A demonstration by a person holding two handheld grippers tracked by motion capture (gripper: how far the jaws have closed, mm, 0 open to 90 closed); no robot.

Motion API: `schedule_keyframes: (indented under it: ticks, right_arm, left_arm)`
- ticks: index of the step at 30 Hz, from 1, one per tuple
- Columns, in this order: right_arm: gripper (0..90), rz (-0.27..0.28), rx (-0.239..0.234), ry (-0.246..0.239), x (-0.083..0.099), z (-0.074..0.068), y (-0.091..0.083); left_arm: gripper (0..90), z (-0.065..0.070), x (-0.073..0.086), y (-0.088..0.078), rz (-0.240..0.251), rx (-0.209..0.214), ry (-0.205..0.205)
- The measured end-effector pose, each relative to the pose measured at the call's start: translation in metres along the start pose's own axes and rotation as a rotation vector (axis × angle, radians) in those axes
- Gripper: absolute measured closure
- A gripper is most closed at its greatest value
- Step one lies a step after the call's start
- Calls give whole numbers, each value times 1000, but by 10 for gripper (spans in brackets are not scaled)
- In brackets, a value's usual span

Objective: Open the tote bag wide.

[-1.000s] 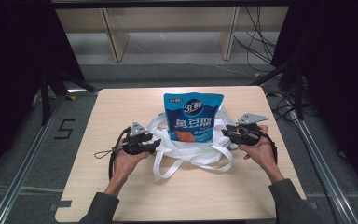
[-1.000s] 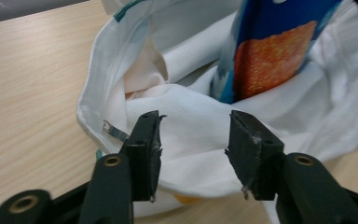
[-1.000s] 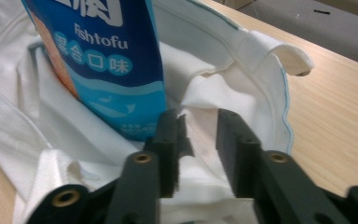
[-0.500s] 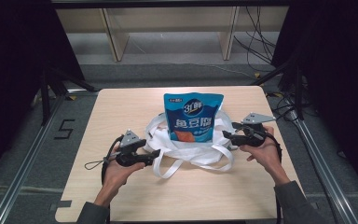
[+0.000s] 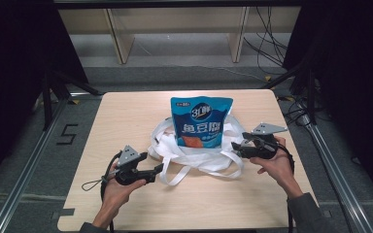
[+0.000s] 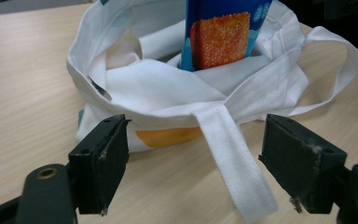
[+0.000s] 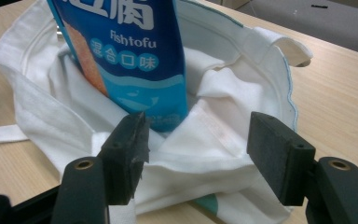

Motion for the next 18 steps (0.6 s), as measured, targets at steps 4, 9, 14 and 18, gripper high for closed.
schedule_keyframes:
  ticks: [4, 9, 14, 18]
  right_arm:
    - [382, 10, -2, -5, 5, -4, -7]
    - [378, 12, 1, -1, 17, -11, -15]
    - [368, 7, 4, -7, 30, -16, -17]
    - [359, 29, -2, -11, 34, -23, -23]
  left_arm:
    - [225, 2, 7, -2, -3, -18, 12]
    - [224, 4, 17, -7, 20, -26, 6]
    - [210, 1, 30, -8, 22, -43, 12]
    - [189, 2, 39, -11, 31, -11, -25]
Point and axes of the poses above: each handheld gripper's, and its own axes: y roughly forward along the jaws, x roughly out of its underside, z roughly to its right, the point moved 7 cm from there along y, roughly forward along the jaws, and after that the axes turned 14 degrees about -z, right-handed, at the moved point
